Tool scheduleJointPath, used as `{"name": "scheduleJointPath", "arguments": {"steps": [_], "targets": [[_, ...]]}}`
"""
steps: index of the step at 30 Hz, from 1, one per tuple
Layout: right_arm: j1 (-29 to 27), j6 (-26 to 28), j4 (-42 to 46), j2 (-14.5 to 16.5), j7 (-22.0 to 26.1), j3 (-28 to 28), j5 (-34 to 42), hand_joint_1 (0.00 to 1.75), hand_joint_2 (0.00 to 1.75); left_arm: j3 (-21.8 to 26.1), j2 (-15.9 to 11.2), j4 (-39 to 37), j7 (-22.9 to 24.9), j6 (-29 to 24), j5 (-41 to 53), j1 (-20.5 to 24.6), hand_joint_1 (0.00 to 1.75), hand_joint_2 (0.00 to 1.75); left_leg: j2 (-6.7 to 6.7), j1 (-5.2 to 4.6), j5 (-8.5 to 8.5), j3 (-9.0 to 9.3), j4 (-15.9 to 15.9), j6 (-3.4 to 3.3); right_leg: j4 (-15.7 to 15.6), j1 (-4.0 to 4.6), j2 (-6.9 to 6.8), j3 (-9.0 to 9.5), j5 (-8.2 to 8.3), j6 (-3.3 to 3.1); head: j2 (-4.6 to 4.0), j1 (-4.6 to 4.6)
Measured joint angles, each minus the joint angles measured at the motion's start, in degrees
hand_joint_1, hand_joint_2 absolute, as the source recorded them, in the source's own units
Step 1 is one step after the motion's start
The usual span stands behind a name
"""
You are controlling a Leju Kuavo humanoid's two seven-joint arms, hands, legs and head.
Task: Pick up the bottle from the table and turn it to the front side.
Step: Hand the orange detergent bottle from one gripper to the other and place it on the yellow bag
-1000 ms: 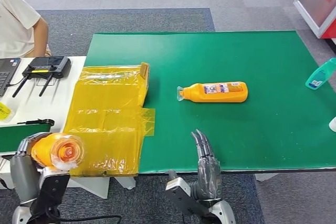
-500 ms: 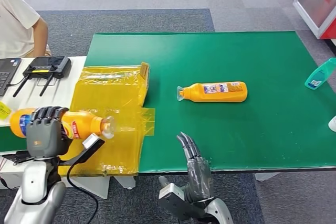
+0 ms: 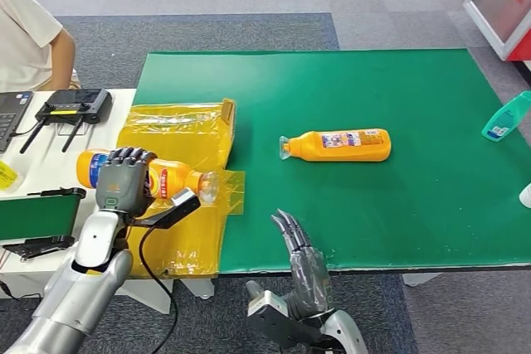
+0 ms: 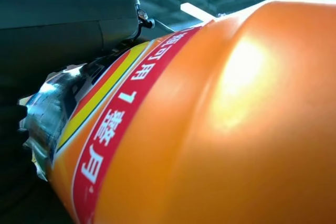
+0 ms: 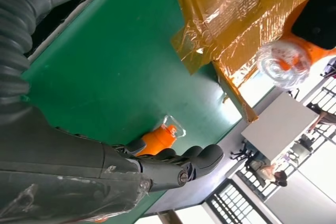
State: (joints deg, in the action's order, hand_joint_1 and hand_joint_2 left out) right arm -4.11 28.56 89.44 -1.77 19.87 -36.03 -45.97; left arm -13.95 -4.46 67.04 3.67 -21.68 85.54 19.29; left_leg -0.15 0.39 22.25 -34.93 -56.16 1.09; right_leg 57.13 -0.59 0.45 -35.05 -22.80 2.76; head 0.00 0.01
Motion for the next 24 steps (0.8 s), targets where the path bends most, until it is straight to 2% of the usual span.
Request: {"name": "scheduleJointPath", "arguments": {"steps": [11, 21, 23, 24], "targets": [[0.1, -0.5, -0.8, 0.0, 1.1, -0.5, 2.2, 0.0, 1.75, -2.4, 4.6, -11.6, 0.0, 2.4, -4.9, 3.4, 1.75, 1.75, 0.0, -0.01, 0.0, -0.03, 0.0, -0.01, 0.0, -0.03, 0.0, 0.0, 0.01, 0.01, 0.0, 0.0], [0.5, 0.6, -4.3, 0.0, 2.2, -1.7, 5.6, 0.0, 1.75, -2.5, 8.3, -22.6, -2.1, -2.5, -9.8, 5.3, 1.75, 1.75, -0.01, -0.01, 0.01, -0.02, 0.0, -0.02, 0.0, -0.03, -0.01, 0.08, -0.02, 0.03, 0.0, 0.01], [0.6, 1.2, -4.9, 0.0, 2.2, -1.9, 6.0, 0.0, 1.75, -2.4, 8.8, -24.2, -1.9, -4.7, -10.1, 5.7, 1.57, 1.75, -0.01, -0.02, 0.0, 0.0, 0.0, -0.02, 0.0, -0.04, -0.02, 0.11, -0.01, 0.03, 0.0, 0.01], [0.6, 1.5, -5.1, 0.0, 2.1, -1.9, 6.2, 0.0, 1.75, -2.4, 9.0, -24.9, -1.6, -5.7, -10.3, 5.9, 1.13, 1.75, -0.01, -0.02, 0.0, 0.01, 0.0, -0.02, 0.0, -0.04, -0.01, 0.12, -0.01, 0.03, 0.0, 0.02]]}}
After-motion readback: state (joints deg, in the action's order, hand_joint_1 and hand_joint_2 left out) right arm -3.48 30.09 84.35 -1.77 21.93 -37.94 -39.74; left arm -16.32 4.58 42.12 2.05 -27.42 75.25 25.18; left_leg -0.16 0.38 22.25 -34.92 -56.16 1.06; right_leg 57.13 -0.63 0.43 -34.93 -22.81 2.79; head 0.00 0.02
